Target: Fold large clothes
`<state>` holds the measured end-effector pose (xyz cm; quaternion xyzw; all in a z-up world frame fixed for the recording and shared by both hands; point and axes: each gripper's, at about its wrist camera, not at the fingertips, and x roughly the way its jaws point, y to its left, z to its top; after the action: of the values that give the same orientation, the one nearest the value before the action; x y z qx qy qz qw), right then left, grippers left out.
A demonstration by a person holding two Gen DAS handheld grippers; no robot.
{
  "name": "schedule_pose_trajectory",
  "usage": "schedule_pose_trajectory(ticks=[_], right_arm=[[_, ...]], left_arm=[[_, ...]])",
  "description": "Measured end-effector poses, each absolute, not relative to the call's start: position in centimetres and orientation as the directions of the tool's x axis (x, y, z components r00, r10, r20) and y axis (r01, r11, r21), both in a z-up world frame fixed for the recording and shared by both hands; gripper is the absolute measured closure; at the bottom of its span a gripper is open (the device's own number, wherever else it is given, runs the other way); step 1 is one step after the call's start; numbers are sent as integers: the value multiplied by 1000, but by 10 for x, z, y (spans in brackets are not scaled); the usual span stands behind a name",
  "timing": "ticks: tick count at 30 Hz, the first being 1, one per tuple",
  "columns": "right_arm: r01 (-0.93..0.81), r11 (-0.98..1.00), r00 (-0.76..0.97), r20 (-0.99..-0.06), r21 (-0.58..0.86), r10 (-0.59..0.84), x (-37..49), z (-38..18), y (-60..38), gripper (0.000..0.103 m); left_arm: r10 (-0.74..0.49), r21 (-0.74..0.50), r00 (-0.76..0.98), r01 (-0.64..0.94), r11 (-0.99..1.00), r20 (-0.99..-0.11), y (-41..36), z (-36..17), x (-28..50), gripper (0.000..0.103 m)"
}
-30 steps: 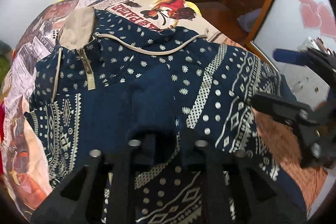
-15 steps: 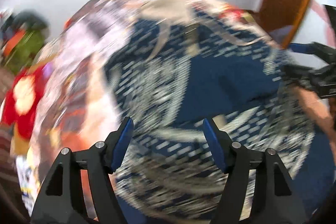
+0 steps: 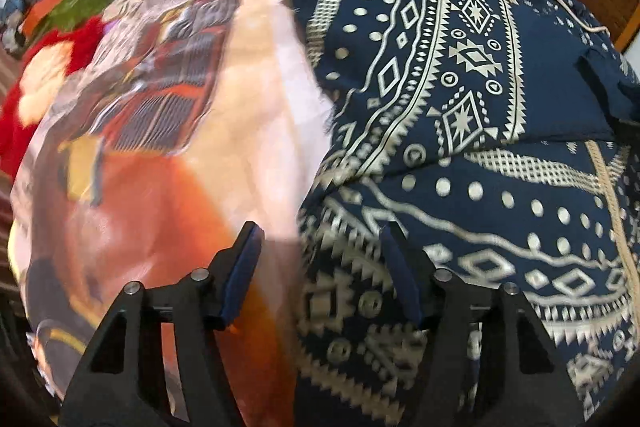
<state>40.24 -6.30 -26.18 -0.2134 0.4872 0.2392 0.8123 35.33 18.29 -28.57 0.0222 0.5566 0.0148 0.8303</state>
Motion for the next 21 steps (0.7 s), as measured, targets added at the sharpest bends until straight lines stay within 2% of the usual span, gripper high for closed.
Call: schedule_pose_trajectory(ticks=[2,4,6,7,12,17,21], right_arm=[[-591,799,410,-893,-108,183,407,-263,-64,41],[-589,801,408,-894,-103,185,409,-265,-65,45],[-587,800,419,-892,-123,170,410,-266,-64,57],[-588,798,425,-890,-132,166,409,-266,-63,59],[-572,804,472,-866,-159,164,408,-258,-66,85],[-495,864,541,-811,-92,224,410,-229,-89,88],[-426,903,590,-772,-49,236,413,-207,-110,88]], left_arm=[[65,75,402,10,997,-914,177,-291,362,49],[64,72,412,4,997,-909,175,-294,369,62],[65,69,417,-7,998,-907,173,-296,376,85],[78,78,416,-17,997,-906,173,-297,380,89],[115,94,458,-70,993,-881,177,-285,377,96],[100,39,497,-132,990,-862,192,-257,361,96],[138,78,470,-145,986,-872,193,-255,349,98]])
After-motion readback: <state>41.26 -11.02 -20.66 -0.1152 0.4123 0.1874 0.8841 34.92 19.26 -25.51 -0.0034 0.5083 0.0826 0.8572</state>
